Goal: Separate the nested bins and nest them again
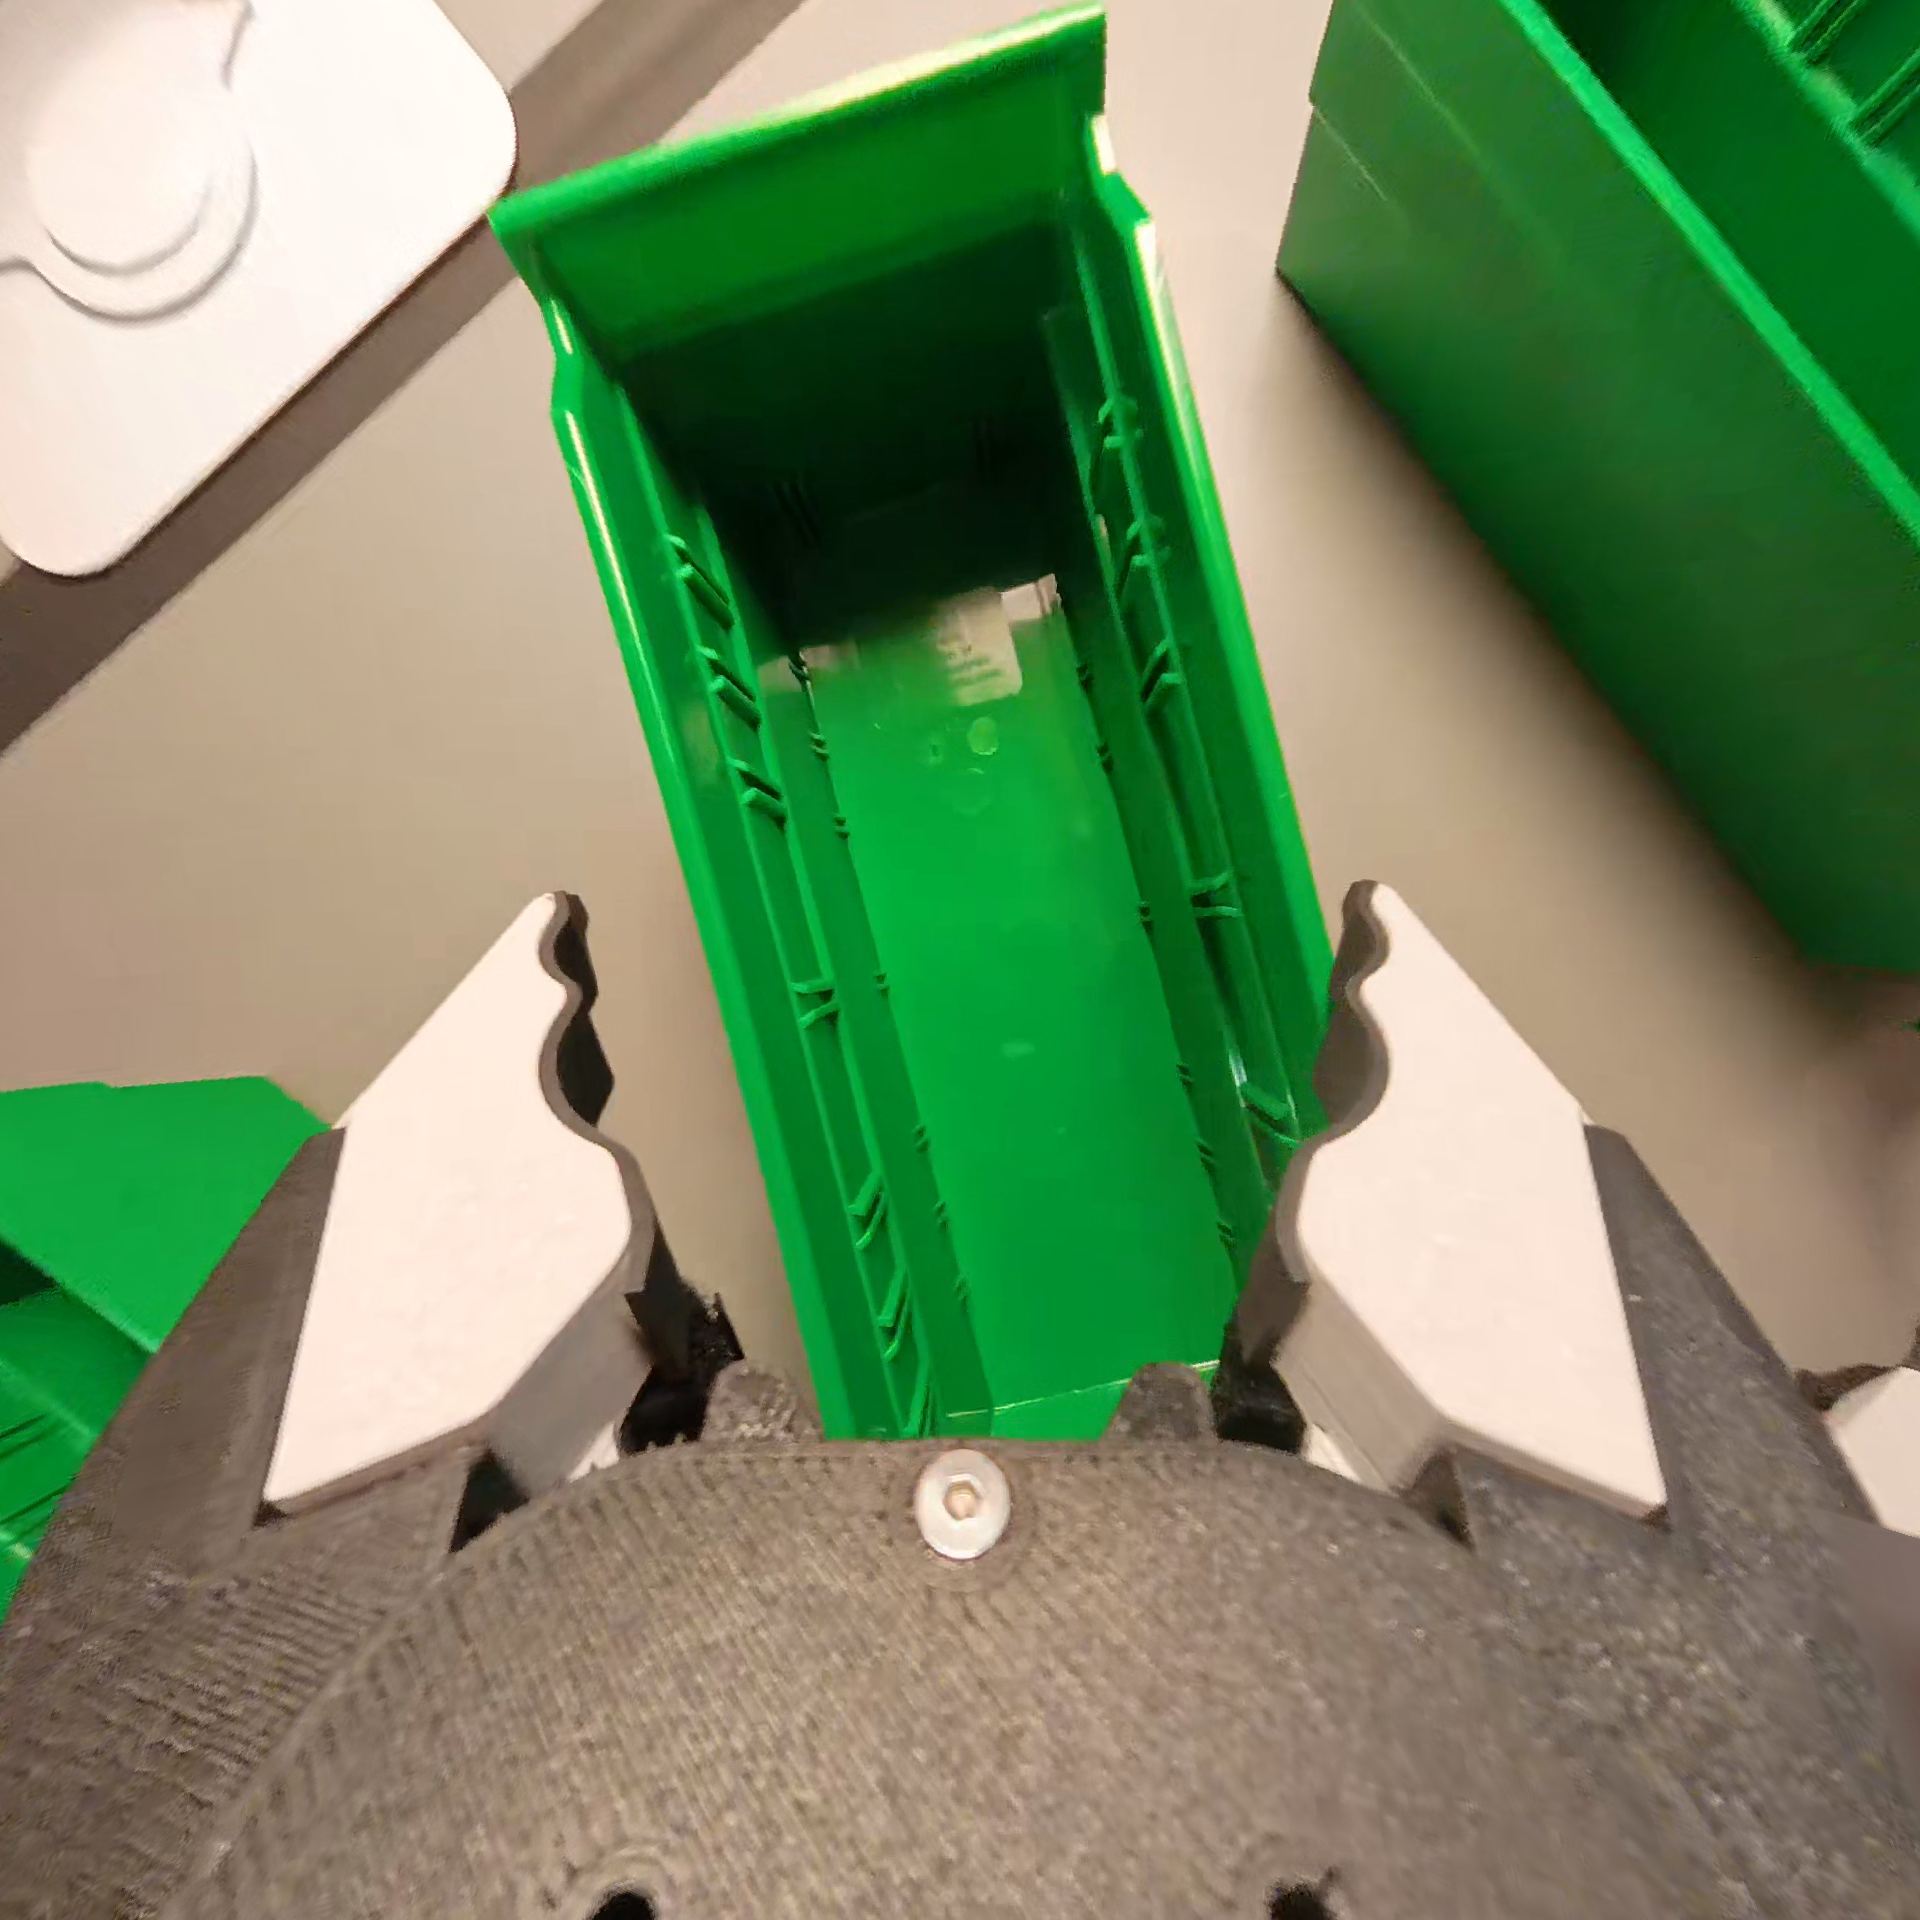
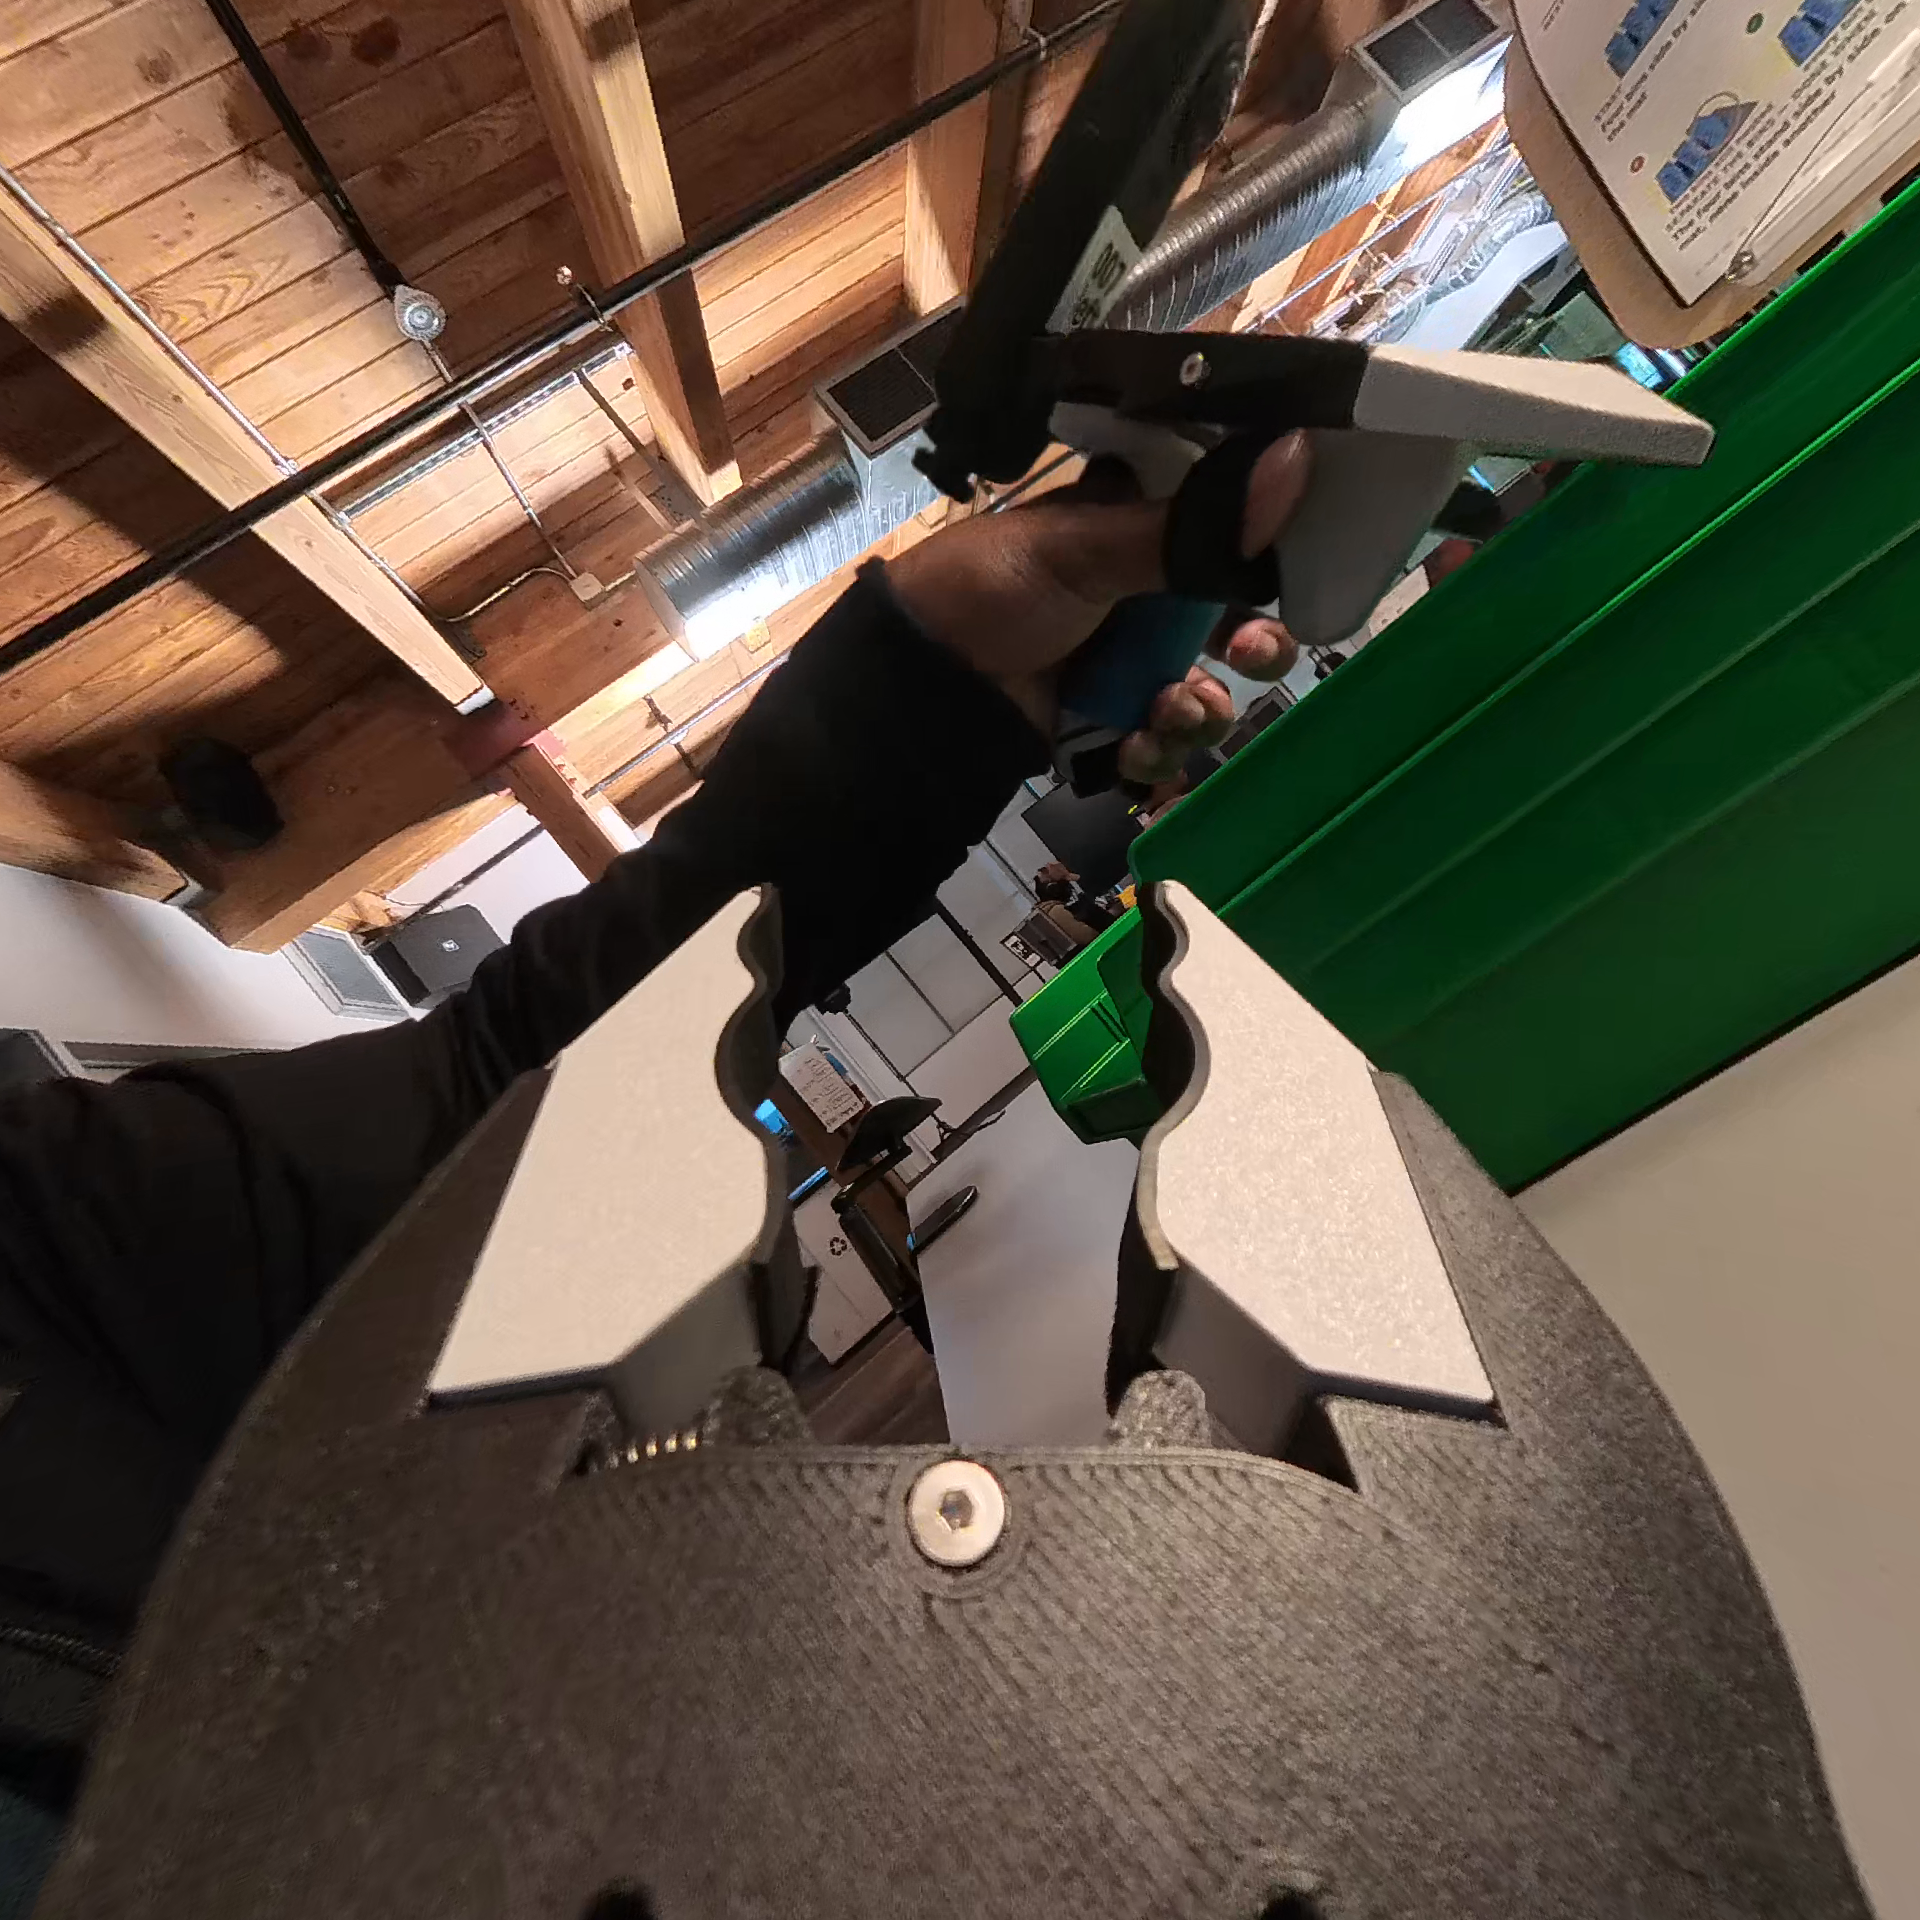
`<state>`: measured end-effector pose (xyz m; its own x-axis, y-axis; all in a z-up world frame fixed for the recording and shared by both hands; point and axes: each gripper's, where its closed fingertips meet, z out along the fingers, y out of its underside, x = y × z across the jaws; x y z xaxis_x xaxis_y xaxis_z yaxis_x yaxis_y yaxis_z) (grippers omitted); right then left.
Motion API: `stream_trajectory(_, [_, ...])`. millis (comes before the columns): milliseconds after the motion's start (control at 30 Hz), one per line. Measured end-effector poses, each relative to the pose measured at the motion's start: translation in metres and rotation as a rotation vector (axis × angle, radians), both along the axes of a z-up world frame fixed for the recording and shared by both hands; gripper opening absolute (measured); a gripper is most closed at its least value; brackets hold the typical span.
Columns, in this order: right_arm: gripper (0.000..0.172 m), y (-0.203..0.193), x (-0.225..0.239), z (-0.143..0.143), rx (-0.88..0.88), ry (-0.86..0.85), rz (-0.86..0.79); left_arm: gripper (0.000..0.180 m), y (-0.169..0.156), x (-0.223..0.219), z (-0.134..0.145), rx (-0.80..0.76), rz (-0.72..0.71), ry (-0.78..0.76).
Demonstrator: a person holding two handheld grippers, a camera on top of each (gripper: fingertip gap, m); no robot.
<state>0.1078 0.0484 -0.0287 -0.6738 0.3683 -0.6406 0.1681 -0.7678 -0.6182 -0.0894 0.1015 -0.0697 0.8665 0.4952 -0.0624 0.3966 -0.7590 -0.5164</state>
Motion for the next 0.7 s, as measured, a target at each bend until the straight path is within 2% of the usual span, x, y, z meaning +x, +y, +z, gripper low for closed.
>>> stream_trajectory(133, [0.07,0.002,0.0007,0.0009,-0.021,0.004,0.008,0.124,0.0026,0.0065,-0.0007,0.005,-0.008,-0.041])
stream_trajectory(267, [0.069,0.0028,0.0007,0.0012,-0.032,0.004,0.017,0.124,0.0061,0.0081,0.0051,-0.017,-0.027,0.016])
stream_trajectory(400, [0.069,0.0036,0.0002,0.001,-0.04,0.002,0.02,0.121,0.0045,0.0071,-0.0032,-0.076,-0.036,0.055])
stream_trajectory(700, [0.068,0.0044,0.0006,0.0017,-0.054,0.005,0.031,0.106,0.0049,0.0074,0.0023,-0.046,-0.014,0.027])
